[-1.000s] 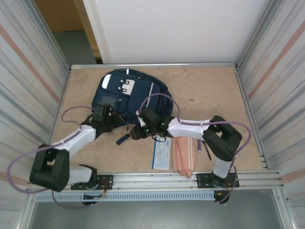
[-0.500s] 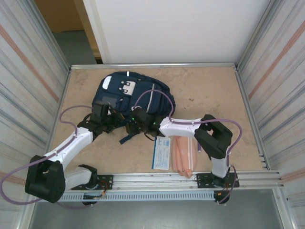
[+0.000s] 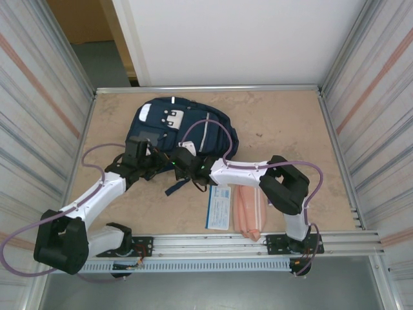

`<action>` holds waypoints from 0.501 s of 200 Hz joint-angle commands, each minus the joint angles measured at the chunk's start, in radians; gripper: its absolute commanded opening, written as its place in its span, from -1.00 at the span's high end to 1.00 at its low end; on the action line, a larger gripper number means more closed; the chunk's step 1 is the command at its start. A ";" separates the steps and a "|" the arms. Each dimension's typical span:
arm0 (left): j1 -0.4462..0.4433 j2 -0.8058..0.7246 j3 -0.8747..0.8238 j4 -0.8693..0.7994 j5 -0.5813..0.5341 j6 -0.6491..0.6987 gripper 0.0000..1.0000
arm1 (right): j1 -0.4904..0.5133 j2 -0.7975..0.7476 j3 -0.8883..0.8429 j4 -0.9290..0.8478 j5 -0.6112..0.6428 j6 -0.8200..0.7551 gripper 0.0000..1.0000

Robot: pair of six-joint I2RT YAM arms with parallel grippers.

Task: Pack the student bag

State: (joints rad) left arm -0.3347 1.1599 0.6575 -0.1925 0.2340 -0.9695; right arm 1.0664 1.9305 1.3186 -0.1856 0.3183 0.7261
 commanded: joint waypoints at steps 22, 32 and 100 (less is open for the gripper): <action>0.039 -0.047 0.007 -0.031 -0.027 0.024 1.00 | -0.010 -0.107 -0.075 -0.062 0.027 0.012 1.00; 0.055 -0.050 0.002 -0.034 -0.034 0.036 1.00 | -0.013 -0.136 -0.104 -0.081 0.026 0.004 1.00; 0.176 -0.040 -0.005 -0.048 0.021 0.073 1.00 | -0.124 -0.347 -0.337 -0.088 -0.100 -0.050 1.00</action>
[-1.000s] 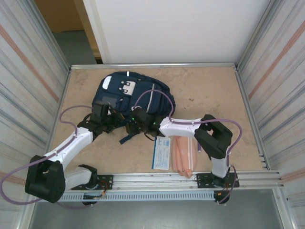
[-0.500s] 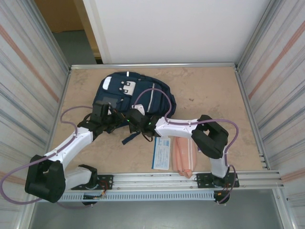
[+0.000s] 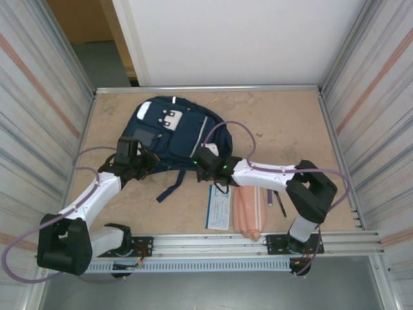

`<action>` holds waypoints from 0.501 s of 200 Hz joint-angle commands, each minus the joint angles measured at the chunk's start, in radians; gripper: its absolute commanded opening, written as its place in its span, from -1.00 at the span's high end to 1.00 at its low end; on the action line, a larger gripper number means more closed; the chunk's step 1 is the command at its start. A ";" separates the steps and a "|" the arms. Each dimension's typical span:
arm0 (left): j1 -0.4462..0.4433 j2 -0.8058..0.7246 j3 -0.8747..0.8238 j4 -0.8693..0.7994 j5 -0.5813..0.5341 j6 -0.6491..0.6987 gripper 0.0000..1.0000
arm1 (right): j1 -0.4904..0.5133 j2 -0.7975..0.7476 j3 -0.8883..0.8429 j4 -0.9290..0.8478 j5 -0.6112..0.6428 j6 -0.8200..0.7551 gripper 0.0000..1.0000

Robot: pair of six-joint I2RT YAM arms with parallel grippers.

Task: Pack the student bag

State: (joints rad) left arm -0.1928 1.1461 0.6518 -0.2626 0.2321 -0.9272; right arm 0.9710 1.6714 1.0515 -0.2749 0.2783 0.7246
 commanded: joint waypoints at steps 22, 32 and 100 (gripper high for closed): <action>0.020 -0.028 -0.022 0.065 0.100 -0.060 1.00 | -0.016 -0.177 -0.176 0.214 -0.244 -0.184 0.50; -0.012 -0.043 -0.040 0.083 0.101 -0.141 1.00 | 0.006 -0.206 -0.211 0.322 -0.301 -0.213 0.29; -0.257 -0.085 -0.046 0.163 -0.101 -0.386 1.00 | 0.208 -0.113 -0.385 0.917 0.096 -0.451 -0.06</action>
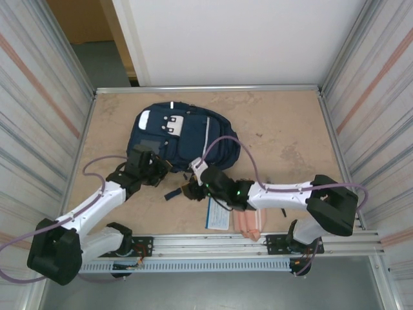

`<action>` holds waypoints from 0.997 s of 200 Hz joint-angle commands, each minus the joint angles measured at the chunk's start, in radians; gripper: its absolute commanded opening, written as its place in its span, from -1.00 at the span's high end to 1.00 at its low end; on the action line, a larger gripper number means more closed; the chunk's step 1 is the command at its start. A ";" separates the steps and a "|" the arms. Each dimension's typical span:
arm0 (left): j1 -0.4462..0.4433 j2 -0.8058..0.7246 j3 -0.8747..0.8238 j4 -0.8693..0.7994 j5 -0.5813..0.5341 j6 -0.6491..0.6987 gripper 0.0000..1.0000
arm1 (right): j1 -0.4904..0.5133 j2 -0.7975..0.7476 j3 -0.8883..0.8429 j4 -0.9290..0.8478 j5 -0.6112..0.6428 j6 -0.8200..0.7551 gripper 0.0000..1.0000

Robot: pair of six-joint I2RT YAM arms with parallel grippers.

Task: Pack the student bag

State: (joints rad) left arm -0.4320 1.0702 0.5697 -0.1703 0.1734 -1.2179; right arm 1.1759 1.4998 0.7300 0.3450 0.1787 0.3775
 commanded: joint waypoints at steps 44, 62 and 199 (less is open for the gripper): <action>-0.073 0.035 0.042 0.142 -0.030 -0.174 1.00 | 0.004 0.194 -0.204 0.685 0.256 -0.220 -0.19; -0.098 0.057 0.088 0.056 -0.040 -0.214 1.00 | 0.018 0.284 -0.243 0.875 0.276 -0.302 -0.20; -0.134 0.013 0.056 0.029 -0.038 -0.249 1.00 | 0.012 0.517 -0.108 1.063 0.505 -0.400 0.01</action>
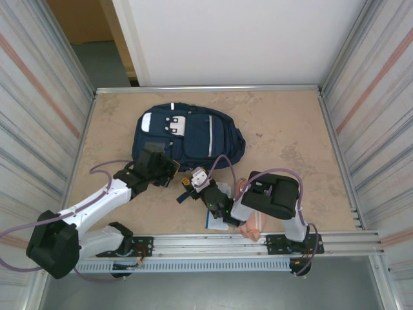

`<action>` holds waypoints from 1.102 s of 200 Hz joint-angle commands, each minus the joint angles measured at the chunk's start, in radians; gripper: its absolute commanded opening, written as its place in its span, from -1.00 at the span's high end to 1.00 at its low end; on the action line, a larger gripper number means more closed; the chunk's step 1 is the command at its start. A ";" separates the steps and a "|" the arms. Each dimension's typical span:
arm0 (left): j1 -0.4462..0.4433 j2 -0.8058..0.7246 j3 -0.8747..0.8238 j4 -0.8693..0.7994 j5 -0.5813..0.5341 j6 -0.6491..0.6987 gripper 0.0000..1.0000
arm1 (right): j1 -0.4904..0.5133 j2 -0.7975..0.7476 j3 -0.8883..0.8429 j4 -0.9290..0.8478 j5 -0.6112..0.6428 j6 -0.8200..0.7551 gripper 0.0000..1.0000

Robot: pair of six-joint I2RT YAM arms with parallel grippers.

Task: Pack the student bag

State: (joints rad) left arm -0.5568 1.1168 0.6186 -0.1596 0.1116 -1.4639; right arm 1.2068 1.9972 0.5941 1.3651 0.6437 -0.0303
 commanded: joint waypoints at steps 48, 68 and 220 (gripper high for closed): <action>-0.010 -0.037 0.006 0.020 0.037 0.003 1.00 | -0.024 0.036 0.059 0.043 0.065 0.036 0.58; -0.012 -0.045 0.012 -0.008 0.025 0.010 1.00 | -0.024 0.037 0.065 0.043 0.088 0.037 0.77; 0.328 -0.027 0.007 -0.074 -0.069 0.301 1.00 | -0.100 -0.176 0.009 -0.443 -0.027 0.323 1.00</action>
State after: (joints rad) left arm -0.3183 1.1046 0.6170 -0.2359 0.1051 -1.2766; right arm 1.1473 1.8919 0.6041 1.1107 0.6220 0.1738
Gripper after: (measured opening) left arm 0.052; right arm 0.068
